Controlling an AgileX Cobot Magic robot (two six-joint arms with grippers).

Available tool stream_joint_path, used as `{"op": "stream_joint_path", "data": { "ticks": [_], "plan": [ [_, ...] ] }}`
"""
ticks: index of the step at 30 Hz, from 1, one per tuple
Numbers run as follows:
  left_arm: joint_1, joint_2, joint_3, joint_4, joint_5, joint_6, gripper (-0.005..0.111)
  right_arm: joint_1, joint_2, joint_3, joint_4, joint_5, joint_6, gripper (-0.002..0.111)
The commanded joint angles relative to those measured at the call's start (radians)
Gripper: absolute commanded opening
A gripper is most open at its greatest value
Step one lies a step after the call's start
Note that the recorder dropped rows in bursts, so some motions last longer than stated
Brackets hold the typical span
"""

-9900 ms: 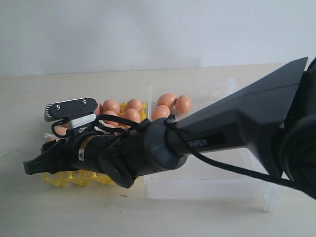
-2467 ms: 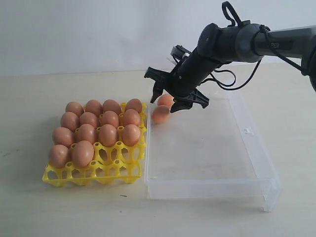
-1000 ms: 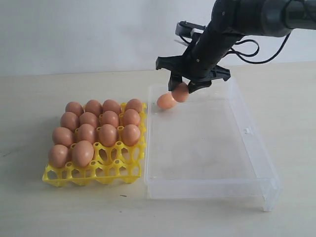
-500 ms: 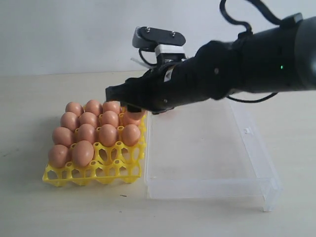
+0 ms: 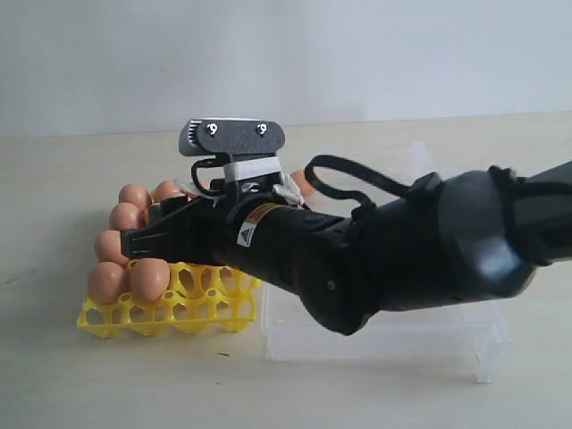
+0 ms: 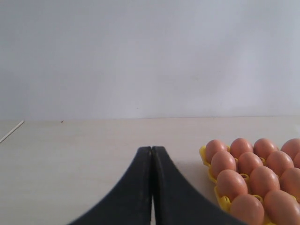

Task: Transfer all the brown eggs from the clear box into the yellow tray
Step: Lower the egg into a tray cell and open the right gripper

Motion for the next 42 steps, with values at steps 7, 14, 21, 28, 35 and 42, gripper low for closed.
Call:
{"op": "stream_joint_path", "data": {
  "ticks": [7,14,21,28,35,42],
  "plan": [
    [-0.003,-0.006,0.003,-0.007,-0.002,-0.004,0.000,0.017,0.083,0.004,0.031,-0.069,0.046,0.000],
    [-0.003,-0.006,0.003,-0.007,-0.002,-0.004,0.000,0.017,0.122,0.004,0.031,-0.079,0.046,0.004],
    [-0.003,-0.006,0.003,-0.007,-0.002,-0.004,0.000,0.017,0.132,0.000,0.031,-0.115,0.046,0.025],
    [-0.003,-0.006,0.003,-0.007,-0.002,-0.004,0.000,0.017,0.132,-0.006,0.031,-0.140,0.046,0.054],
    [-0.003,-0.006,0.003,-0.007,-0.002,-0.004,0.000,0.017,0.132,-0.006,0.031,-0.144,0.046,0.073],
    [-0.003,-0.006,0.003,-0.007,-0.002,-0.004,0.000,0.015,0.071,-0.006,0.039,-0.144,0.033,0.062]
  ]
}}
